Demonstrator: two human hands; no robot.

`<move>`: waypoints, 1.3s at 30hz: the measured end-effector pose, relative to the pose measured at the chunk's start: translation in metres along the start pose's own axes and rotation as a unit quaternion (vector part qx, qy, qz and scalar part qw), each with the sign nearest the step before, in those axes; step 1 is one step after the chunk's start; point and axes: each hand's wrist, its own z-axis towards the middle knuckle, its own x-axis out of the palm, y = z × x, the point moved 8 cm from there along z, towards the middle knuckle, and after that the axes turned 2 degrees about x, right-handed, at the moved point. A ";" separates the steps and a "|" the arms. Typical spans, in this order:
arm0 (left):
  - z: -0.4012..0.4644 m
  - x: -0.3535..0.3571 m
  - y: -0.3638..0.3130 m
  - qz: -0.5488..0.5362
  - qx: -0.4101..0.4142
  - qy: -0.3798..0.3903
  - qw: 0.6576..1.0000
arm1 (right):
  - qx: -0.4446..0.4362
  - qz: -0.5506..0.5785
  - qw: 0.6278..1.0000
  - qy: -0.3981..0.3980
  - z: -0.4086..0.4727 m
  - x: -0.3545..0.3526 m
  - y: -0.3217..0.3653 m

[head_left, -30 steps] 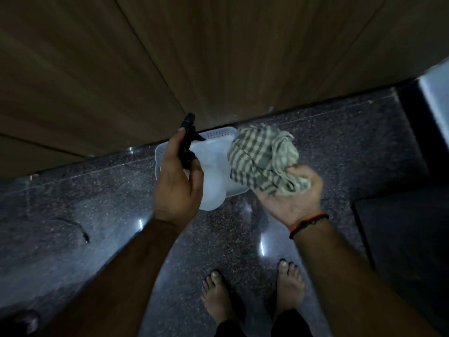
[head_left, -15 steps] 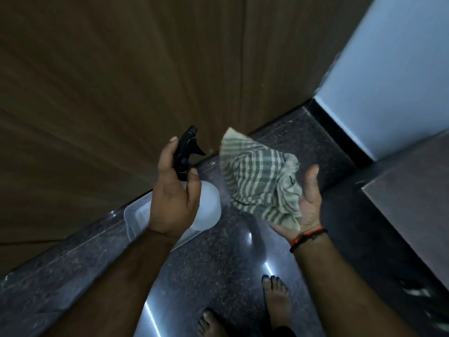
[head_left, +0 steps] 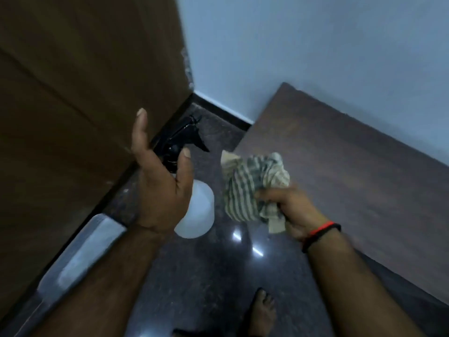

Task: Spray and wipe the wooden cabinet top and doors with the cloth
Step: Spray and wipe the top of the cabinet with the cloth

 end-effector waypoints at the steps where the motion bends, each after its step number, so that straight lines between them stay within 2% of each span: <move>1: 0.003 0.018 -0.013 -0.008 0.011 0.008 1.000 | -0.028 -0.153 0.987 -0.042 -0.016 -0.024 0.025; 2: 0.005 0.031 -0.025 -0.011 0.023 0.014 1.000 | -0.048 -0.336 0.939 -0.054 -0.029 -0.038 0.048; 3: 0.008 0.048 -0.037 -0.021 0.035 0.024 0.999 | -0.053 -0.512 0.856 -0.047 -0.043 -0.053 0.067; 4: 0.012 0.064 -0.050 -0.034 0.047 0.036 0.998 | -0.045 -0.650 0.757 -0.046 -0.056 -0.072 0.081; 5: 0.015 0.078 -0.062 -0.045 0.057 0.046 0.996 | -0.034 -0.744 0.664 -0.073 -0.067 -0.095 0.094; 6: 0.018 0.093 -0.073 -0.056 0.066 0.055 0.995 | -0.050 -0.787 0.603 -0.119 -0.079 -0.113 0.108; 7: 0.021 0.104 -0.082 -0.065 0.074 0.062 0.993 | -0.098 -0.793 0.578 -0.165 -0.089 -0.126 0.120; 9: 0.025 0.130 -0.099 -0.085 0.096 0.081 0.988 | -0.193 -0.747 0.584 -0.251 -0.118 -0.152 0.139; 10: 0.027 0.142 -0.105 -0.097 0.101 0.094 0.986 | -0.230 -0.731 0.576 -0.285 -0.129 -0.164 0.144; 12: 0.031 0.162 -0.115 -0.115 0.105 0.116 0.981 | -0.250 -0.706 0.568 -0.342 -0.142 -0.191 0.146; 14: 0.033 0.181 -0.126 -0.119 0.115 0.131 0.977 | -0.239 -0.659 0.591 -0.399 -0.151 -0.219 0.146; 16: 0.033 0.200 -0.139 -0.121 0.120 0.147 0.974 | -0.240 -0.570 0.654 -0.436 -0.159 -0.243 0.145; 19: 0.030 0.222 -0.159 -0.132 0.132 0.163 0.969 | -0.227 -0.408 0.766 -0.441 -0.160 -0.283 0.131; 22: 0.022 0.246 -0.179 -0.157 0.126 0.197 0.960 | -0.208 -0.225 0.854 -0.421 -0.165 -0.320 0.110; 24: 0.017 0.262 -0.193 -0.174 0.115 0.211 0.955 | -0.204 -0.091 0.891 -0.395 -0.174 -0.333 0.101; 26: 0.010 0.278 -0.210 -0.190 0.093 0.223 0.951 | -0.216 -0.035 0.904 -0.368 -0.186 -0.338 0.100; 28: 0.001 0.294 -0.218 -0.214 0.046 0.246 0.944 | -0.231 -0.013 0.898 -0.374 -0.195 -0.346 0.100; 33: -0.034 0.333 -0.216 -0.281 -0.108 0.316 0.900 | -0.240 -0.096 0.850 -0.459 -0.212 -0.373 0.092; 39: -0.055 0.355 -0.223 -0.310 -0.202 0.324 0.870 | -0.213 -0.093 0.838 -0.493 -0.215 -0.386 0.082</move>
